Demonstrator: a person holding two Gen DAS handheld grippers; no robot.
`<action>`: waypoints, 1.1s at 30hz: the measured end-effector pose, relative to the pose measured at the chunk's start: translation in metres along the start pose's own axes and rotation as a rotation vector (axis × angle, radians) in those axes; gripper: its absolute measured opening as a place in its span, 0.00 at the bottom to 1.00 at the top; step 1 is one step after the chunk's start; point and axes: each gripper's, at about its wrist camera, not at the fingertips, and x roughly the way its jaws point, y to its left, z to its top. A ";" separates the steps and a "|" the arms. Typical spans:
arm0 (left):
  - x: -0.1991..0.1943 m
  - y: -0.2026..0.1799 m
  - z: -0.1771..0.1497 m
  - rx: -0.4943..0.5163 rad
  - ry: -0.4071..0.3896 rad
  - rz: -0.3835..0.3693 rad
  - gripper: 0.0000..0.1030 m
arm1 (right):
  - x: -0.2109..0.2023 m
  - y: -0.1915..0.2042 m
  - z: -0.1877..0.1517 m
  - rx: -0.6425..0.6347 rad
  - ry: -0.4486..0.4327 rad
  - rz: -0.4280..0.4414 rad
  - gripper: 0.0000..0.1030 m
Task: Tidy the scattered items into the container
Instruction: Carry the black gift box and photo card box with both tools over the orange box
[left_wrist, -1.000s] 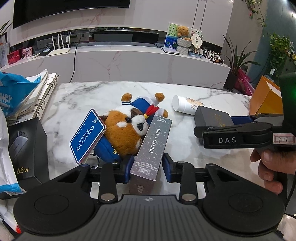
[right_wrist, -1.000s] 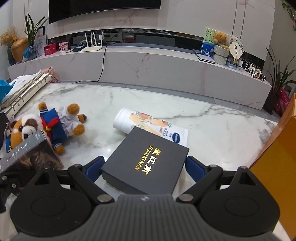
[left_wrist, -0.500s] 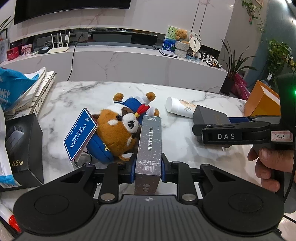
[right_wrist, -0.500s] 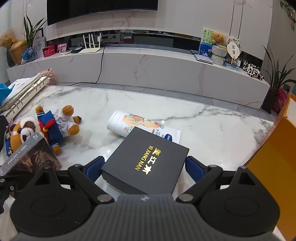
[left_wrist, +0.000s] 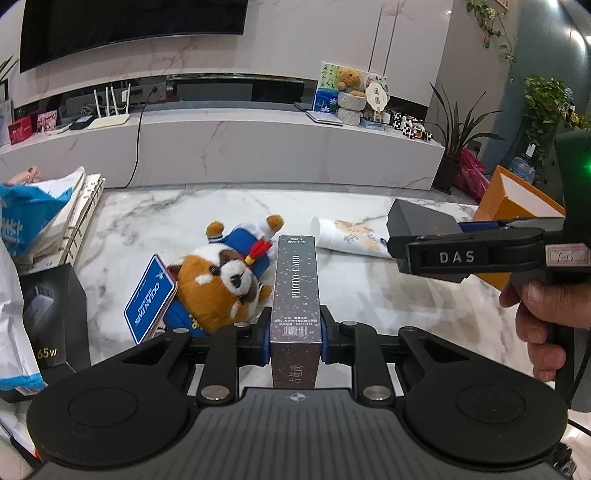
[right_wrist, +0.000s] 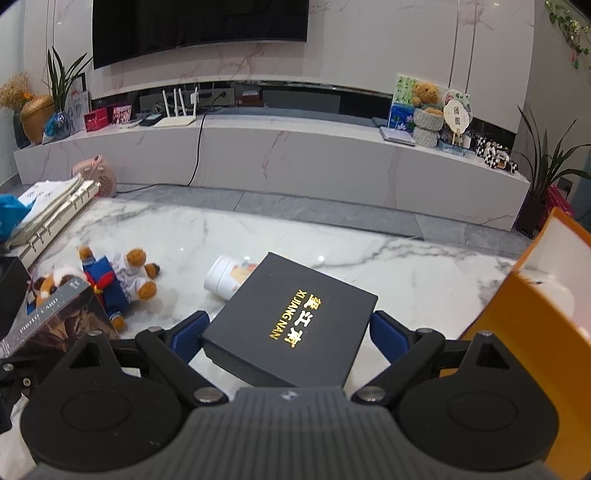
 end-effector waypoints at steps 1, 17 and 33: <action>-0.002 -0.003 0.002 0.005 -0.003 0.000 0.26 | -0.004 -0.003 0.002 0.001 -0.007 -0.001 0.91; -0.030 -0.060 0.048 0.104 -0.089 -0.025 0.26 | -0.082 -0.070 0.028 0.025 -0.132 -0.050 0.91; -0.039 -0.157 0.099 0.260 -0.177 -0.100 0.26 | -0.148 -0.163 0.038 0.052 -0.219 -0.163 0.91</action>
